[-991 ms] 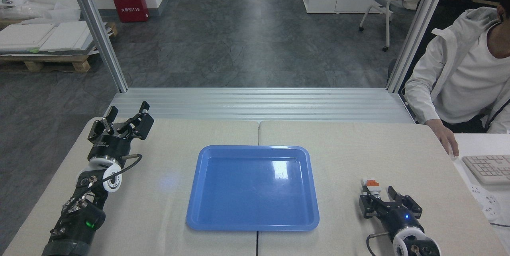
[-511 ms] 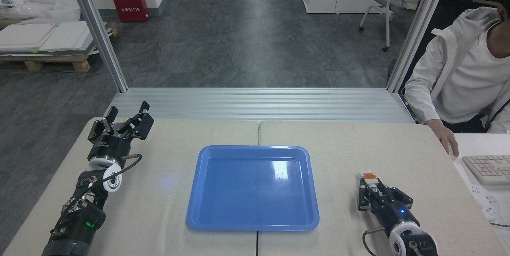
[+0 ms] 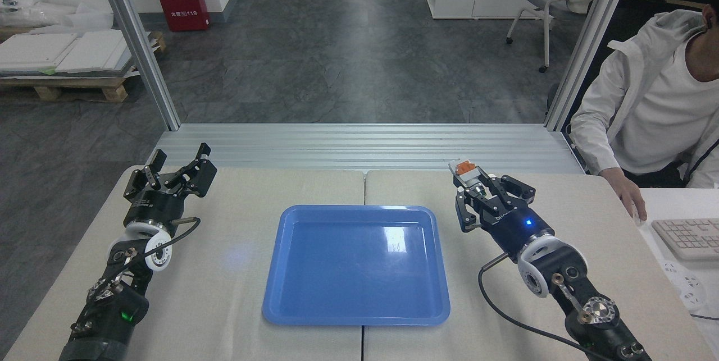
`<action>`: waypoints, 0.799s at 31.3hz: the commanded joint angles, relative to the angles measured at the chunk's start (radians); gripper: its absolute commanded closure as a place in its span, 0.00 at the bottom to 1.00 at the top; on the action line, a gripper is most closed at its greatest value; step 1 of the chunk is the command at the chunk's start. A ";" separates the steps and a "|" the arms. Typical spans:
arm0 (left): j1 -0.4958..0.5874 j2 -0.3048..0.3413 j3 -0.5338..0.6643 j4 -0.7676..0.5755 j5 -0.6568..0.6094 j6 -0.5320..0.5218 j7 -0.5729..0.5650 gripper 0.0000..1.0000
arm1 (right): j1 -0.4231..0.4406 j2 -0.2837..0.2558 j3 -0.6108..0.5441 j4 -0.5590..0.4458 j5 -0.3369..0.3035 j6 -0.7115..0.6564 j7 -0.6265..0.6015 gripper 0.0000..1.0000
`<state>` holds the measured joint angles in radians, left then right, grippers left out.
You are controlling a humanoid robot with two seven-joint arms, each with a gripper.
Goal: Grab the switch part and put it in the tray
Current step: 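Lift the switch part and carry it over the blue tray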
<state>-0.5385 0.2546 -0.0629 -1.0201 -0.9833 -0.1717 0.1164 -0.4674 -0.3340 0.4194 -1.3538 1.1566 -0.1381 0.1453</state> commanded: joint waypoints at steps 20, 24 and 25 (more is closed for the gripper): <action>0.000 0.000 0.000 0.000 0.000 0.000 0.000 0.00 | 0.047 0.340 0.263 0.147 0.104 0.534 0.255 0.95; 0.000 0.000 0.000 0.000 0.000 0.000 0.000 0.00 | 0.056 0.371 0.256 0.174 0.101 0.540 0.266 0.94; 0.000 0.000 0.000 0.000 0.000 0.000 0.000 0.00 | 0.058 0.371 0.254 0.179 0.097 0.538 0.270 0.93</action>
<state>-0.5385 0.2546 -0.0629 -1.0201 -0.9833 -0.1717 0.1165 -0.4204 0.0161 0.6795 -1.2026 1.2595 0.3921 0.4005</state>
